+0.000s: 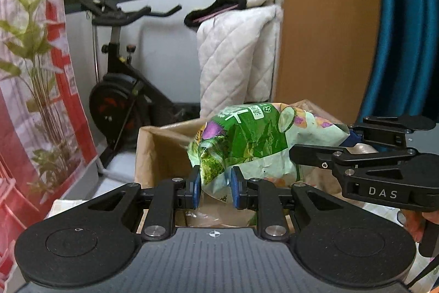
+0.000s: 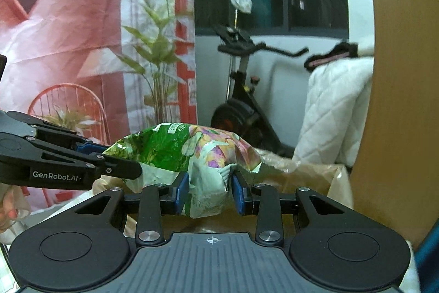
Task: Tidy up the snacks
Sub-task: 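Lift the green chip bag into the box and open the left tool, then lower the left tool to a red sachet while the right tool approaches the yellow chip bag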
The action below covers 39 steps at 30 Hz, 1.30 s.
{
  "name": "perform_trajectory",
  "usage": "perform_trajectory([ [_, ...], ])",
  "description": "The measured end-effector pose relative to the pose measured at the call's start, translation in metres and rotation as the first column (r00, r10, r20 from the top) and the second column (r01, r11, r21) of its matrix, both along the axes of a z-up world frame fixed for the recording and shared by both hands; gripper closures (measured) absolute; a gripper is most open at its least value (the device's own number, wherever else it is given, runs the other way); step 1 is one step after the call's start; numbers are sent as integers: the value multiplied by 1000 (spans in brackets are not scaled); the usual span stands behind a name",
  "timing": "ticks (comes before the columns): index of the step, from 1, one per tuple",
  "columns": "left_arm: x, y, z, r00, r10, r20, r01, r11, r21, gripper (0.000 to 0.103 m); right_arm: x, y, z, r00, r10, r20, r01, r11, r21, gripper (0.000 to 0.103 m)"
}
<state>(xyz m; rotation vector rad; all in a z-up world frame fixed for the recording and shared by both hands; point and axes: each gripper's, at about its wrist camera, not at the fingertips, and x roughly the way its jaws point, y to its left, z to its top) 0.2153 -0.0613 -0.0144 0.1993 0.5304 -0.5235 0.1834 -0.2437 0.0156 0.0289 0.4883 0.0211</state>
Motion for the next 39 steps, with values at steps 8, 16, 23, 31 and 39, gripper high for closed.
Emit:
perform_trajectory([
  [8,5,29,6,997,74,-37,-77,994,-71,42,13,-10,-18,999,-5,-50,11,994,109,46],
  [16,-47,59,21,990,138,-1,-137,983,-124,31,-44,-24,-7,999,-46,-6,47,983,176,35],
  [23,-102,89,6,976,215,28,-211,970,-120,20,-109,-26,-25,996,-86,-6,86,979,187,28],
  [31,-123,117,-34,941,332,-67,-338,928,-154,19,-147,-18,-73,984,-139,-115,156,975,159,28],
  [39,-126,132,-62,922,368,-121,-381,918,-108,23,-156,-8,-93,975,-158,-154,179,974,137,28],
])
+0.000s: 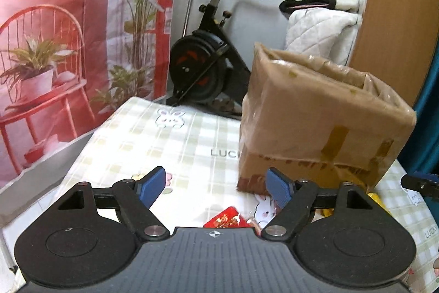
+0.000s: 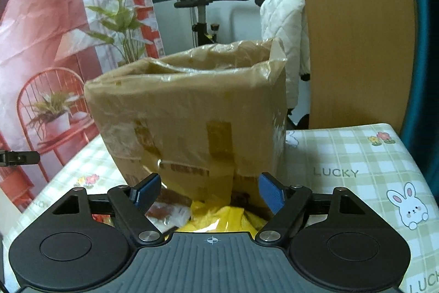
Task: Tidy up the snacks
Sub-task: 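Lower the left tool to a red sachet while the right tool approaches the yellow chip bag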
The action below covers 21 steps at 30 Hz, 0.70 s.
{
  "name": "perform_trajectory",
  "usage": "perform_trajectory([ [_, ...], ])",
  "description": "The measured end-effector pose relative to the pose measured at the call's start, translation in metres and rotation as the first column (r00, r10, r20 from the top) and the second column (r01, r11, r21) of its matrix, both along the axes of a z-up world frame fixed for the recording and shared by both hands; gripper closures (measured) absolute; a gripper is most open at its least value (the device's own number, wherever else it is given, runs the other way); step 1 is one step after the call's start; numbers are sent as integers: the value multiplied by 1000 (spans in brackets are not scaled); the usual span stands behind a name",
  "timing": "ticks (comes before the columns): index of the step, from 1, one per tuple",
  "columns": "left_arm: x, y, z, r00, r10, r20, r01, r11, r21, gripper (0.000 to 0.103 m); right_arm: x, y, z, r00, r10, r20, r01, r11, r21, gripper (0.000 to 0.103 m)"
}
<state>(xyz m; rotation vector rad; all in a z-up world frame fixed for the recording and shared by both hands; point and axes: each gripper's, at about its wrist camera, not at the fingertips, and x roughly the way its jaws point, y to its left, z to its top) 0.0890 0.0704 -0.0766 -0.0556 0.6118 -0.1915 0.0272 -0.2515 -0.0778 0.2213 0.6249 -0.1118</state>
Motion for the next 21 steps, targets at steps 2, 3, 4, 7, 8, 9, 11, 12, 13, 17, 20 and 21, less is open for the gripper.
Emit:
perform_trajectory([
  [2,0,3,-5,1000,1,-12,-1,1000,-12,26,0,4,-5,1000,-1,-13,1,1000,-10,28],
  [3,1,4,-5,1000,1,-16,-1,1000,-15,27,4,5,-6,1000,-1,-20,0,1000,-15,28],
  [4,2,4,-6,1000,1,-16,-1,1000,-17,27,5,7,-8,1000,-1,-30,0,1000,-24,28],
  [7,0,3,-8,1000,1,-10,-1,1000,-15,27,11,7,-12,999,2,-52,-4,999,-38,28],
  [8,-1,2,-9,1000,1,-9,-1,1000,-13,27,12,7,-14,998,0,-61,-3,999,-40,27],
  [9,-1,2,-10,1000,1,-10,-1,1000,-13,27,13,6,-16,998,-4,-67,1,999,-40,25],
  [11,-1,1,-13,1000,3,-15,-3,1000,-13,27,14,5,-20,997,-13,-79,10,999,-30,21],
  [12,0,2,-14,1000,4,-20,-4,1000,-14,27,15,3,-23,996,-15,-83,13,1000,-23,21],
  [13,1,0,-15,1000,4,-23,-4,1000,-15,27,16,2,-25,996,-17,-91,16,1000,-16,21],
  [17,4,1,-18,1000,5,-31,-5,1000,-16,27,27,-2,-36,992,-19,-126,19,1000,-5,21],
  [20,7,2,-21,999,4,-40,-5,1000,-24,27,41,-6,-46,987,-22,-162,24,1000,11,20],
  [21,9,3,-22,999,5,-44,-7,1000,-29,27,46,-8,-50,983,-23,-180,28,999,23,20],
])
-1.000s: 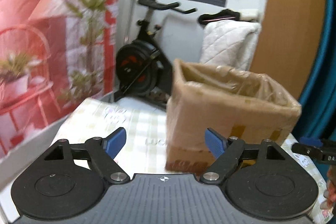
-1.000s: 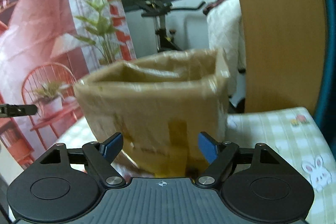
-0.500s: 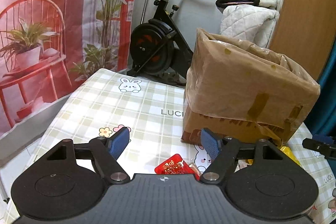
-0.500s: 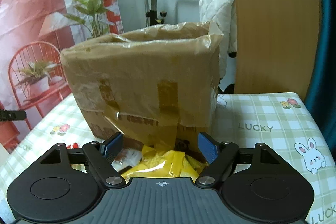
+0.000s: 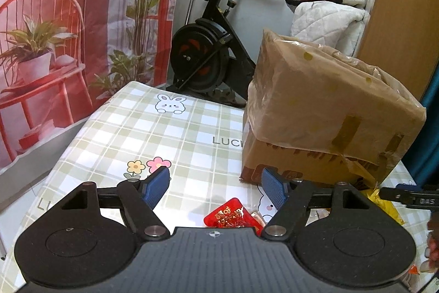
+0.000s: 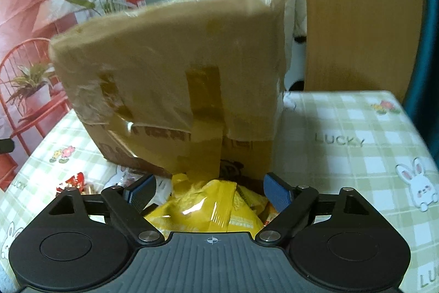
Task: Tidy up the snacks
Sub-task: 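Lower the left tool to a red sachet while the right tool approaches the yellow chip bag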
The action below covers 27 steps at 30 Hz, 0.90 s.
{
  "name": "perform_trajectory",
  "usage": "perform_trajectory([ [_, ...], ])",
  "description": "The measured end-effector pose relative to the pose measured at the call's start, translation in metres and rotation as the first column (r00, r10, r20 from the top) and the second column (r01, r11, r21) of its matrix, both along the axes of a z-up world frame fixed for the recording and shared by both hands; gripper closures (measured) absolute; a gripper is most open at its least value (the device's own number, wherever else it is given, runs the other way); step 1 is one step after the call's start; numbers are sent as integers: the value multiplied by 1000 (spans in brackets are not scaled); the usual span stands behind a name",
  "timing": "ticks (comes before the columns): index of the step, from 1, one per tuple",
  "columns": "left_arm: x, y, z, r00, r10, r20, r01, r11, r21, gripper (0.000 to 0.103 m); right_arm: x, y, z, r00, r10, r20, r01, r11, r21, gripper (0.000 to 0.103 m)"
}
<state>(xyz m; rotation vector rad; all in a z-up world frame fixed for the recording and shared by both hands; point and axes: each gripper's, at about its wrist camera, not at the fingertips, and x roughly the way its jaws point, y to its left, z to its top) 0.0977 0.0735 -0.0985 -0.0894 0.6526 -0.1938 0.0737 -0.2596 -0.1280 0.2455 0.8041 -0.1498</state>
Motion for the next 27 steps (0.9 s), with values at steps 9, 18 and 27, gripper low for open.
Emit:
perform_trajectory([
  [9,18,-5,-23,994,-34,-106,31,999,-34,27,27,-11,-43,990,-29,-141,44,994,104,12],
  [18,25,-14,-57,969,-84,-233,72,996,-58,27,27,-17,-48,987,-18,-160,43,986,160,13],
  [27,40,-8,-86,952,-17,-307,-1,998,-58,28,23,-21,-50,990,-27,-141,55,978,200,15],
])
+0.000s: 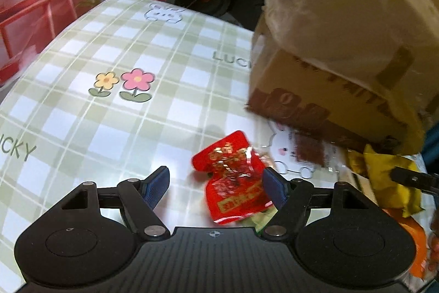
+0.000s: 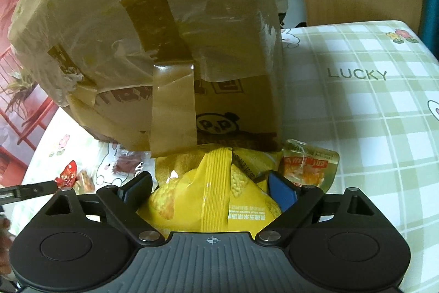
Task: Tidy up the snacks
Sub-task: 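Lower the left tool to a red sachet while the right tool approaches the yellow chip bag, then close the left tool on the red sachet while the right tool grips the yellow chip bag, then carry the red sachet and yellow chip bag over the box and open both tools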
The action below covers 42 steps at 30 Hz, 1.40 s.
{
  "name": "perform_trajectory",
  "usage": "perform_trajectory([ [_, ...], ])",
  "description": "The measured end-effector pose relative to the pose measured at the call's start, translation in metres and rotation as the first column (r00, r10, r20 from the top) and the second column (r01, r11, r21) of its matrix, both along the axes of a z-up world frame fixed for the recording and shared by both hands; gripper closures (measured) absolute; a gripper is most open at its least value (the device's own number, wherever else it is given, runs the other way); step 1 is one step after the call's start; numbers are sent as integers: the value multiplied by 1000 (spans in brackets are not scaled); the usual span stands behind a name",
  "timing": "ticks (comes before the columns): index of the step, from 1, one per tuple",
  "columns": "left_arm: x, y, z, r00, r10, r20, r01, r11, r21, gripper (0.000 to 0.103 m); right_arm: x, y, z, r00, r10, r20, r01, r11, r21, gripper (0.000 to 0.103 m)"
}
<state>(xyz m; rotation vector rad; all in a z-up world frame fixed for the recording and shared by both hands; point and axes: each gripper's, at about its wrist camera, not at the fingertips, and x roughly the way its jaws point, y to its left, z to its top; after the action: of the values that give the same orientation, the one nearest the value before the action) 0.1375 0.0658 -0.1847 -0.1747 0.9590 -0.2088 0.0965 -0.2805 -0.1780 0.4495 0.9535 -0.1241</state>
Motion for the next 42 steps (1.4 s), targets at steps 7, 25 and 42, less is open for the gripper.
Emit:
perform_trajectory([
  [7,11,-1,-13,999,33,-7,-33,997,-64,39,-1,-1,0,1000,-1,11,1,1000,4,17],
  [25,-6,-14,-10,997,-19,75,24,998,-64,80,-4,-1,2,1000,-3,22,2,1000,14,22],
  [42,-26,5,36,977,37,209,-31,999,-32,90,-38,-10,31,997,-43,71,48,996,-72,25],
])
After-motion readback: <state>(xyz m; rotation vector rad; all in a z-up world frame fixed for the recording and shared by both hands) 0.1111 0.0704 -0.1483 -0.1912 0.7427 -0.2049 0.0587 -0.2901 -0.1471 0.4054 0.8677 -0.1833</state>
